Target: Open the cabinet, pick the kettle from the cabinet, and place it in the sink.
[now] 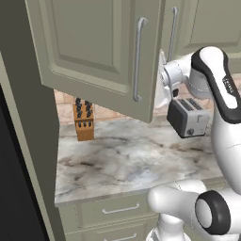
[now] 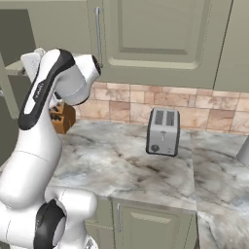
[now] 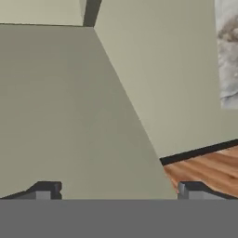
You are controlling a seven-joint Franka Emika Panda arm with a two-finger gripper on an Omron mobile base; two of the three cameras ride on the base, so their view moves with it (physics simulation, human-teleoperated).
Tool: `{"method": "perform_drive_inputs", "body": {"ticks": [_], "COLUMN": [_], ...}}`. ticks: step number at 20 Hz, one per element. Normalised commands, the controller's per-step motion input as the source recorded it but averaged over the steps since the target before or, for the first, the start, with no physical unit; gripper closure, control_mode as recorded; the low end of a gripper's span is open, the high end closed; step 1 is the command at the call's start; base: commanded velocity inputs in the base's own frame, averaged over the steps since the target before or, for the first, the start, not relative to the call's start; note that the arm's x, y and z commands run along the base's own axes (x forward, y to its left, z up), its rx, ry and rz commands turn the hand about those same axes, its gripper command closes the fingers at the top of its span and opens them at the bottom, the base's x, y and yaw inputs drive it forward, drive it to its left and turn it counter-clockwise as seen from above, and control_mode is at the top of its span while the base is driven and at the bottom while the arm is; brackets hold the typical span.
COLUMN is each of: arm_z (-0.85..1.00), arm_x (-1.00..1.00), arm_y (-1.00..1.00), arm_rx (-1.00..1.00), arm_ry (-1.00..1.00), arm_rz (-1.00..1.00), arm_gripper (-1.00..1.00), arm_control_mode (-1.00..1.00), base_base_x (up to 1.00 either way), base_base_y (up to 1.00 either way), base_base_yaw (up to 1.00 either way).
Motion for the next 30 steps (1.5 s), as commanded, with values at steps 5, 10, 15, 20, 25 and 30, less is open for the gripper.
{"method": "perform_drive_inputs", "body": {"ticks": [5,10,15,20,25,30], "arm_z": [0.01,0.02,0.07,0.06,0.02,0.03], "arm_x": [-0.12,-0.21,-0.21,-0.17,-0.08,-0.05], "arm_y": [0.38,0.35,0.31,0.34,0.49,0.53], "arm_rx": [0.05,0.11,0.17,0.18,0.09,0.01], "arm_ry": [-0.28,-0.12,0.01,0.13,0.15,0.22], "arm_rz": [-0.07,-0.05,0.00,0.00,0.04,0.12], "arm_gripper": [-1.00,-1.00,-1.00,-1.00,-1.00,-1.00], "arm_control_mode": [-1.00,-1.00,-1.00,-1.00,-1.00,-1.00], "base_base_x": [0.00,0.00,0.00,0.00,0.00,0.00], "base_base_y": [0.00,0.00,0.00,0.00,0.00,0.00], "base_base_yaw": [0.00,0.00,0.00,0.00,0.00,0.00]}}
